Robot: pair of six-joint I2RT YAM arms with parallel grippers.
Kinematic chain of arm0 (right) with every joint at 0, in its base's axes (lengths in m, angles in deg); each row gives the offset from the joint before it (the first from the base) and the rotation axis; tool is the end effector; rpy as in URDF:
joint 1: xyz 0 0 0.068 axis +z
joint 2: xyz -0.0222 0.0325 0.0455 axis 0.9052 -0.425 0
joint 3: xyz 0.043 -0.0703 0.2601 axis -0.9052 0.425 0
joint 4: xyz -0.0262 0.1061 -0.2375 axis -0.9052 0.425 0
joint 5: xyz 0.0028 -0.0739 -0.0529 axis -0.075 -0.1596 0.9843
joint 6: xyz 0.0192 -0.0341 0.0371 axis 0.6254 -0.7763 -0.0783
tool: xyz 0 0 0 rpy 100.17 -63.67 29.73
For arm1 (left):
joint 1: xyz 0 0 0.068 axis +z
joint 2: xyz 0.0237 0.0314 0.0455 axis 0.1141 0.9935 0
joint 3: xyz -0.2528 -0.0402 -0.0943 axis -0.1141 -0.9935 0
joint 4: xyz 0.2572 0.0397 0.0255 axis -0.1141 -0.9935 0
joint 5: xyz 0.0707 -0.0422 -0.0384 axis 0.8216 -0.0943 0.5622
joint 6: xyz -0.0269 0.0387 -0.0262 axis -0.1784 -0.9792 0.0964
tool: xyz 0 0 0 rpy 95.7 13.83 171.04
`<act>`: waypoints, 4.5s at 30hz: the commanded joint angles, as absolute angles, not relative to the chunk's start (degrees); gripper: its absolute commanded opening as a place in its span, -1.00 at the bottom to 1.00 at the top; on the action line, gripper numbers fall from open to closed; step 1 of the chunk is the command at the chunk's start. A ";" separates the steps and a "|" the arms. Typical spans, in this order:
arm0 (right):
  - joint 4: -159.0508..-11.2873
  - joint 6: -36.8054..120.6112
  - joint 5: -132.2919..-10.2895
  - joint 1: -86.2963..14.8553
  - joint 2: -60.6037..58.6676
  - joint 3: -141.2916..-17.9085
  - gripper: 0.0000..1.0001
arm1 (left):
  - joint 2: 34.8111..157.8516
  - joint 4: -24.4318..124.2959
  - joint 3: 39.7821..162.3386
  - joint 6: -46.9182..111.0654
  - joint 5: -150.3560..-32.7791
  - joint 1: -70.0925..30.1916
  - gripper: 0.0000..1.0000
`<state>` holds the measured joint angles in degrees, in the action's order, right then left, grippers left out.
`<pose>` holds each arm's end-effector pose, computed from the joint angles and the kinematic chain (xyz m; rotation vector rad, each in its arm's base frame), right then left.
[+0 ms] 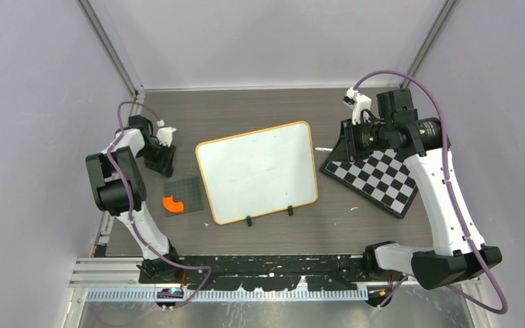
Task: Write a sentence on the whiteboard
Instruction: Place the pen cap at the center of the board, then move the whiteboard to the center of the board.
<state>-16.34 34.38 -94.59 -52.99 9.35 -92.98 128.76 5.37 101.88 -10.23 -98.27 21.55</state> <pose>0.2041 0.0615 0.4150 -0.4994 2.3792 0.7492 0.3501 0.0843 0.1684 0.4279 2.7967 -0.2201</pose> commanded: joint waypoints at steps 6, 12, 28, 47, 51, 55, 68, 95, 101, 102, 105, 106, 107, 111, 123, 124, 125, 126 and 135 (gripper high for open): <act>-17.78 34.62 -97.46 -53.17 9.10 -93.35 -0.99 | 120.85 -1.48 108.80 -10.20 -100.94 21.29 -0.01; -17.87 34.98 -98.88 -53.77 8.86 -93.35 -0.99 | 111.11 -9.62 115.60 -9.52 -108.02 21.26 0.13; -17.98 35.61 -99.66 -54.45 8.60 -91.83 -1.00 | 100.23 -26.54 133.75 -14.12 -113.83 -11.24 0.34; -18.57 37.22 -103.72 -60.91 9.56 -91.46 -0.99 | 98.55 -12.46 97.15 -52.86 -100.43 -55.84 0.30; -18.98 37.56 -104.71 -62.18 10.87 -90.45 -0.99 | 101.38 -10.34 93.42 -63.49 -102.53 -56.81 0.25; -18.99 37.64 -105.82 -62.99 11.44 -89.86 -0.99 | 104.42 -8.35 89.26 -71.84 -101.88 -56.90 0.19; -18.50 37.55 -107.62 -63.35 11.69 -89.35 -1.00 | 112.47 -5.11 88.20 -82.03 -98.22 -50.25 0.00; -17.99 37.26 -107.06 -64.10 10.95 -91.36 -1.00 | 128.38 -7.63 109.41 -73.24 -97.91 -56.22 -1.00; -17.65 38.14 -106.31 -67.26 10.18 -93.04 -1.00 | 132.73 -10.77 115.26 -68.49 -96.62 -58.56 -1.00; -17.68 38.21 -106.31 -67.45 10.08 -93.16 -0.99 | 133.15 -11.08 115.89 -67.56 -96.23 -59.04 -1.00; -17.65 38.36 -106.14 -67.86 10.14 -93.34 -0.99 | 133.89 -12.00 116.69 -66.47 -95.38 -59.84 -1.00; -17.64 38.38 -106.00 -67.96 10.21 -93.42 -1.00 | 133.94 -12.44 116.69 -66.44 -95.14 -60.02 -1.00; -17.66 38.47 -105.94 -68.13 10.16 -93.50 -1.00 | 134.12 -12.92 116.77 -66.24 -94.90 -60.49 -1.00; -17.55 38.38 -106.00 -68.46 10.35 -93.87 -0.99 | 135.91 -16.69 119.70 -62.25 -94.18 -62.25 -0.95; -16.80 37.72 -103.62 -69.14 9.27 -97.92 -0.99 | 132.59 -19.41 125.92 -46.73 -94.20 -68.67 0.24; -16.80 37.63 -103.33 -69.23 8.95 -98.72 -1.00 | 131.35 -19.57 125.66 -45.37 -94.38 -69.54 0.29; -16.73 37.44 -103.02 -69.34 8.65 -99.89 -0.99 | 129.99 -20.14 125.51 -43.98 -94.86 -70.17 0.34; -16.64 37.27 -102.78 -69.37 8.33 -100.68 -0.99 | 128.82 -20.40 125.49 -42.01 -95.39 -70.52 0.39; -16.20 36.33 -103.76 -69.42 5.33 -105.37 -0.99 | 115.95 -20.92 130.27 -17.62 -95.42 -68.58 0.99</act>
